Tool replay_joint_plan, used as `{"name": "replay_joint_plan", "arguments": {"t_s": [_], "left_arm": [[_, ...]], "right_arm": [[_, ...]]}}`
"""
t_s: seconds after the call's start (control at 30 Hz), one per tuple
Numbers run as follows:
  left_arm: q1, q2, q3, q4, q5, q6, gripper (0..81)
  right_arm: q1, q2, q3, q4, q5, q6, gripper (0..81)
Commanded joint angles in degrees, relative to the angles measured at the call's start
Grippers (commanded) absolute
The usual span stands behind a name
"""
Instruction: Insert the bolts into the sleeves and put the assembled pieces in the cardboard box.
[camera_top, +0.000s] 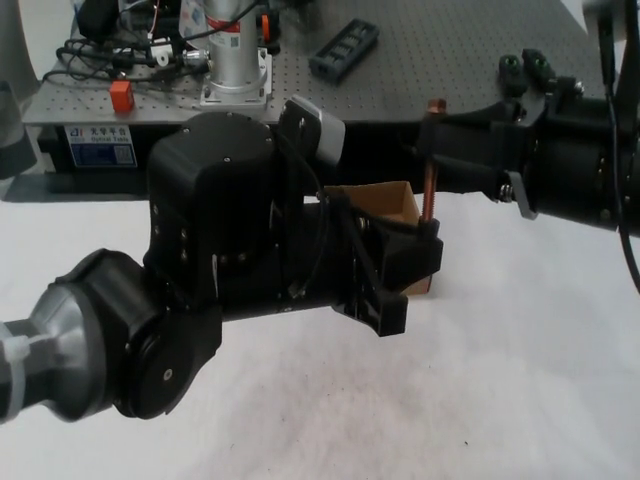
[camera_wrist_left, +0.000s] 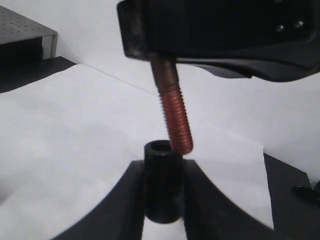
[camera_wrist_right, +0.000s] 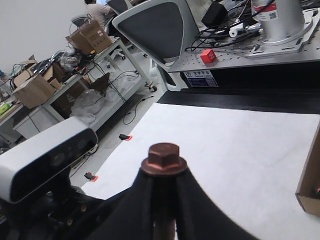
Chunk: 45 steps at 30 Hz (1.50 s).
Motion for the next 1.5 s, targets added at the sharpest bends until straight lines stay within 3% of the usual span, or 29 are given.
{"name": "replay_joint_plan", "arguments": {"t_s": [0.0, 0.73, 0.97, 1.03, 1.17, 1.2, 1.33, 1.47], "left_arm": [[0.0, -0.62, -0.19, -1.9, -0.89, -0.85, 0.7], [0.0, -0.62, -0.19, -3.66, -1.03, 0.28, 0.7], [0.0, -0.62, -0.19, -3.89, -3.8, -0.28, 0.7], [0.0, -0.62, -0.19, -4.14, -4.46, -0.28, 0.7], [0.0, -0.62, -0.19, -4.9, -6.95, -0.17, 0.7], [0.0, -0.62, -0.19, -4.9, -8.31, -0.17, 0.7], [0.15, -0.15, -0.78, -4.76, -18.25, -2.78, 0.7], [3.29, 5.13, -7.52, 0.25, -25.83, -11.71, 0.7]], "right_arm": [[0.03, -0.44, -0.14, -0.75, 0.48, -0.05, 1.6], [0.03, -0.44, -0.14, 3.45, 1.83, -0.45, 1.6], [0.03, -0.44, -0.14, 4.28, -1.99, -0.85, 0.2], [0.03, -0.44, -0.14, 4.96, -3.64, -1.39, 9.3], [0.03, -0.44, -0.14, 5.05, -4.35, -2.2, 44.2], [-0.24, -0.44, -0.14, 5.27, -4.0, -2.2, 47.4], [-4.01, -2.24, -0.14, 7.07, -3.61, -2.2, 42.4], [-10.02, -6.74, -0.14, 12.21, 0.05, -2.2, 42.1]]}}
